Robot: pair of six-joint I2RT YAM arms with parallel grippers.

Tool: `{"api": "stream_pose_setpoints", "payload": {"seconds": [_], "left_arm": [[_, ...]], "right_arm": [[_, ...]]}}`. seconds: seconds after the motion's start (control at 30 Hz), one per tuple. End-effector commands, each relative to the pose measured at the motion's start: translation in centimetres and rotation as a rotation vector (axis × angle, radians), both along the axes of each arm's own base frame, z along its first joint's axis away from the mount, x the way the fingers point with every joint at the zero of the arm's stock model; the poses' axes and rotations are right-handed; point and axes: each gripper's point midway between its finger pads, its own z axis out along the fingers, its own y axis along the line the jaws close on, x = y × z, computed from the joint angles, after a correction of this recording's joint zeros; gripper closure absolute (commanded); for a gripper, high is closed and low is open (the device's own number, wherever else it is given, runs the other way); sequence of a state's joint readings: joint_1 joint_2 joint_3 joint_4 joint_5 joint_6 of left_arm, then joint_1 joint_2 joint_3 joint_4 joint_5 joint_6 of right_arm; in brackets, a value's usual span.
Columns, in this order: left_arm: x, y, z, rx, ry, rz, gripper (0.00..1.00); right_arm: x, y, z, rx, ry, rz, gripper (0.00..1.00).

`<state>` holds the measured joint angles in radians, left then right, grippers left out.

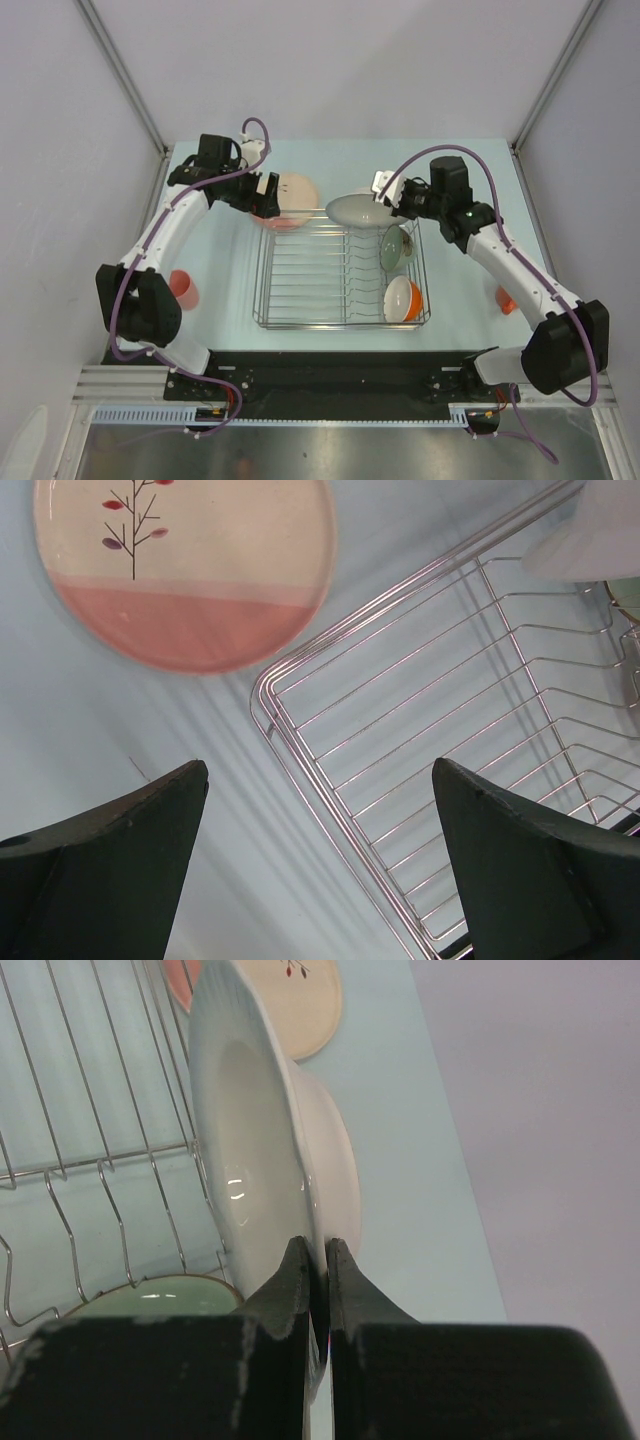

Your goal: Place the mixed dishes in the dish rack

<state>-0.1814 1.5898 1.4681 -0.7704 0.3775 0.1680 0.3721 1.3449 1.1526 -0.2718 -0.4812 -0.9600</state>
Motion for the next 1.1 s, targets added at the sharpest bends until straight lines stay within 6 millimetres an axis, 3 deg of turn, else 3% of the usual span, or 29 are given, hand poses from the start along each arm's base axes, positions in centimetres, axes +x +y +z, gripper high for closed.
{"api": "stream_pose_setpoints", "payload": {"seconds": [0.0, 0.17, 0.43, 0.7, 1.07], "left_arm": [[0.4, -0.2, 0.0, -0.016, -0.017, -0.019, 0.0], [0.3, -0.2, 0.1, -0.015, -0.019, -0.018, 0.0], [0.3, 0.0, 0.3, -0.012, -0.024, -0.016, 0.0], [0.4, 0.1, 0.2, -0.004, -0.028, -0.014, 0.0], [0.4, 0.2, 0.1, 0.005, -0.034, -0.016, 0.0]], "right_arm": [[0.5, -0.2, 7.0, 0.055, -0.204, -0.003, 1.0], [0.4, -0.4, 7.6, 0.085, -0.201, 0.0, 1.0], [0.5, -0.3, 6.8, 0.16, -0.094, 0.048, 1.0], [0.1, 0.2, 8.3, 0.229, -0.034, 0.113, 1.0], [0.2, 1.0, 5.7, 0.165, 0.037, 0.124, 1.0]]}}
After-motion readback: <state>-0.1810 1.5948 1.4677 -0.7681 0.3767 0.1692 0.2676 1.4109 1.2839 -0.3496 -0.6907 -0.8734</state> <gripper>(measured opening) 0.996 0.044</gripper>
